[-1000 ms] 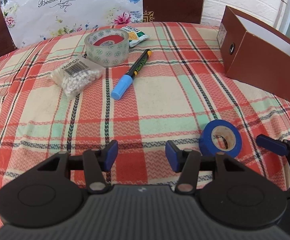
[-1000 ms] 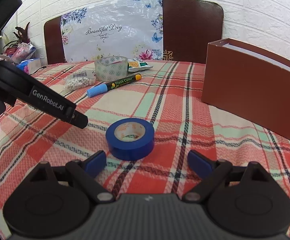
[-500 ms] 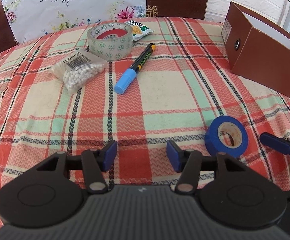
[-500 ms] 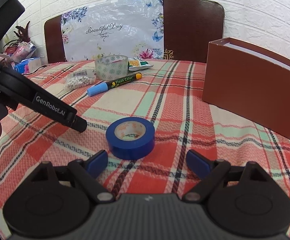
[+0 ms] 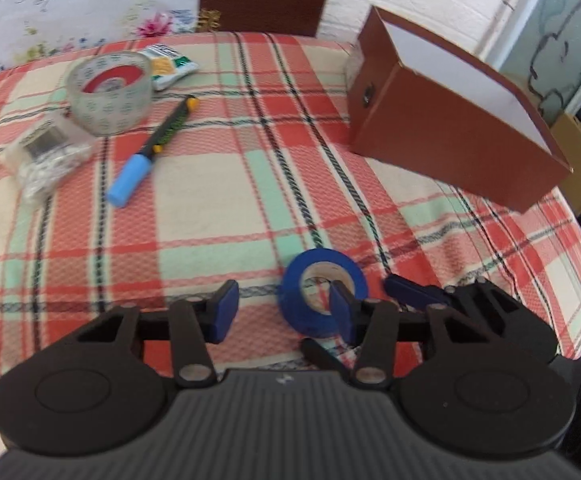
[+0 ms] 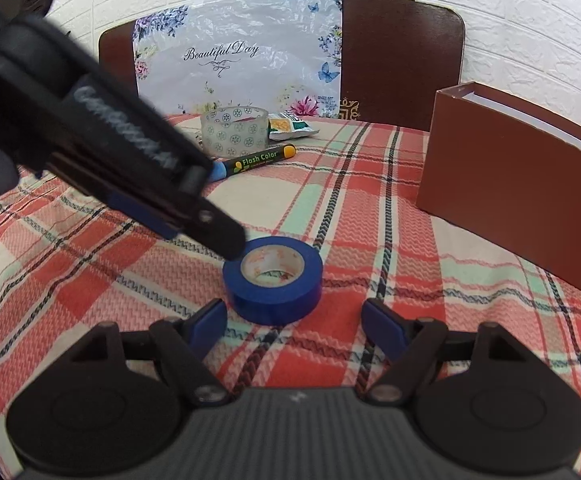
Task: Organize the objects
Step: 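Reach the left gripper to the blue tape roll and grasp it, then place the blue tape roll into the brown box and release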
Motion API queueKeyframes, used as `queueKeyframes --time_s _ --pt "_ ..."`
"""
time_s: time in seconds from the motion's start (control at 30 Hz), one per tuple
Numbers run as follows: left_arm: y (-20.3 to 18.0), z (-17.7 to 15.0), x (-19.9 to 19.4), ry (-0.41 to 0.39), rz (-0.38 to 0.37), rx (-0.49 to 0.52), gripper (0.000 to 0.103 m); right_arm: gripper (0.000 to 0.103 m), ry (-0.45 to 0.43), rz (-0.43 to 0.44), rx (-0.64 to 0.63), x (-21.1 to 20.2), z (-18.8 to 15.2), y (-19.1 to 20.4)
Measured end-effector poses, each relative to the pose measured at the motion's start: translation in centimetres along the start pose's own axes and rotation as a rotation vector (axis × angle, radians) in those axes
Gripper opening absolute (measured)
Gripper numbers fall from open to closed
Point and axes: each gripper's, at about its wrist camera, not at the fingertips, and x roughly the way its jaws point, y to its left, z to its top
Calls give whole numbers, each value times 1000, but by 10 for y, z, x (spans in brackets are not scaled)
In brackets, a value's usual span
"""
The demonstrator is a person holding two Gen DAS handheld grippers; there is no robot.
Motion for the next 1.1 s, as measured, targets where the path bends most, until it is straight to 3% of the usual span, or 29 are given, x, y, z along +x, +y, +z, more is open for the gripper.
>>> queueKeyframes --time_s 0.07,0.13,0.33,0.47,0.67,0.8,0.97,1.0,1.1 --pt "-1 -2 10 19 -15 3 30 70 4 7 -15 2 3 2" --pt "4 -3 15 23 -32 -28 25 57 11 32 -40 5 6 5" --pt "-2 12 -9 -35 -58 -17 21 56 -51 8 -63 -4 7 10" --pt "-23 52 -23 -115 -84 47 21 56 -163 -89 -93 -18 25 4" --pt "-70 119 -19 -222 -127 141 21 56 -283 -213 -36 -23 72 -51" --pt "-97 149 3 -245 -128 185 21 56 -313 -282 24 -12 94 -92" --pt "-102 159 41 -228 -62 214 22 58 -256 -309 108 29 107 -134" --pt "-100 155 45 -217 -56 215 22 63 -265 -303 134 33 105 -138" --pt "-89 139 33 -246 -84 232 31 64 -286 -308 177 26 100 -138"
